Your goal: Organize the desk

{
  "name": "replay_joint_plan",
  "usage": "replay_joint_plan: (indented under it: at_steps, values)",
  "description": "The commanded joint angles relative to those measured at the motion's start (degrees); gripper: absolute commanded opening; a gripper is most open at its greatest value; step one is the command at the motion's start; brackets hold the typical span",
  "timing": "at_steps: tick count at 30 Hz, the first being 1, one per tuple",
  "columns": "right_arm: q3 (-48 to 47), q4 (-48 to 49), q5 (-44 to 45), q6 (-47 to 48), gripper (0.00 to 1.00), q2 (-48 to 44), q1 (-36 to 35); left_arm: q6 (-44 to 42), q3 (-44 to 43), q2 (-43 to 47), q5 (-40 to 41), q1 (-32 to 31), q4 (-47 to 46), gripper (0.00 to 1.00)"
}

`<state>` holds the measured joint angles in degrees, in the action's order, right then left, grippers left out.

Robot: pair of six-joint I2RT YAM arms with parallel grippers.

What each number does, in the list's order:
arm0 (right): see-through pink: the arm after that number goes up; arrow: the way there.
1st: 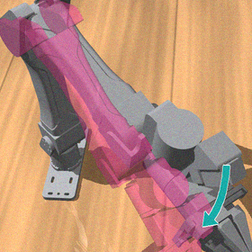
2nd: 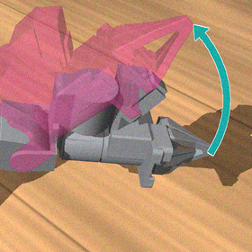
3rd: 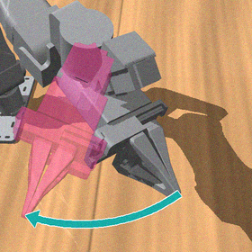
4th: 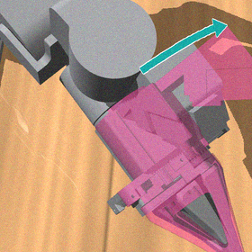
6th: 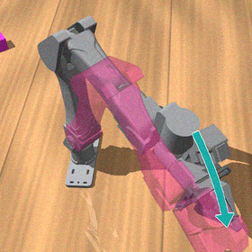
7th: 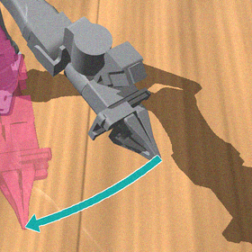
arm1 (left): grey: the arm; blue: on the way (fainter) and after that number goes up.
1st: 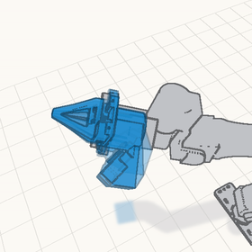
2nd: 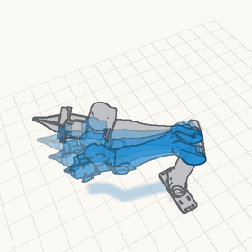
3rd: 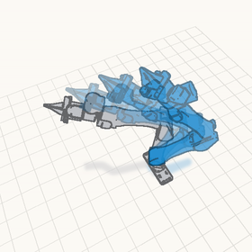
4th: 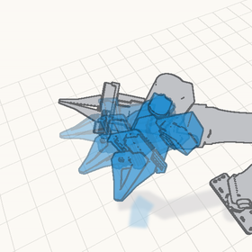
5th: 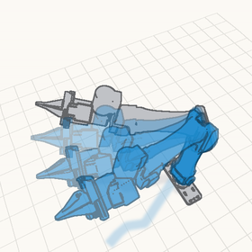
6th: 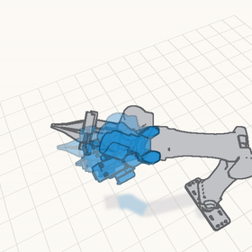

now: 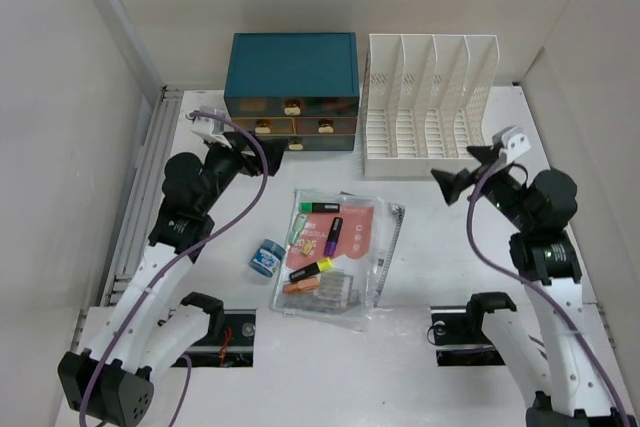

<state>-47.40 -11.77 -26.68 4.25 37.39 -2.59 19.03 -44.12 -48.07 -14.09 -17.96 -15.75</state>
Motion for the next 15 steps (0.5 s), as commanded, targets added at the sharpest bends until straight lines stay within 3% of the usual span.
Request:
replay_joint_plan:
  at_steps: [1, 5, 7, 10, 11, 12, 14, 15]
  values:
    - [7.21, 3.32, -17.75, 6.4, 1.0, -3.02, 0.04, 1.63, 1.31, 2.2, -8.91, -0.24, -1.93, 1.0]
    - [8.11, 5.7, -25.17, 1.21, 1.0, 3.82, 0.04, 6.19, 4.39, 0.18, -17.27, -0.24, -2.96, 0.99]
    - [8.11, 7.98, -25.18, -2.64, 0.95, 7.24, 0.04, 7.69, 5.62, -2.02, -19.22, -1.72, -2.97, 0.9]
    - [9.16, 8.51, -21.94, -4.95, 0.43, 10.85, -0.48, 6.38, 5.62, -3.95, -16.96, -8.02, -2.89, 0.85]
    - [9.16, 8.52, -21.93, -5.65, 0.33, 13.13, -0.49, 6.37, 5.62, -4.57, -14.59, -10.15, -2.88, 0.85]
    - [9.86, 8.52, -21.93, -5.66, 0.35, 14.02, -1.01, 5.59, 6.23, -4.57, -10.3, -12.17, -2.88, 0.85]
    - [10.56, 8.52, -23.5, -5.66, 0.83, 15.52, -1.71, 4.18, 6.76, -6.14, -5.89, -17.89, -2.88, 0.82]
    - [11.09, 9.21, -24.29, -5.66, 1.0, 17.09, -2.24, 3.48, 6.76, -6.76, -2.56, -19.56, -2.88, 0.8]
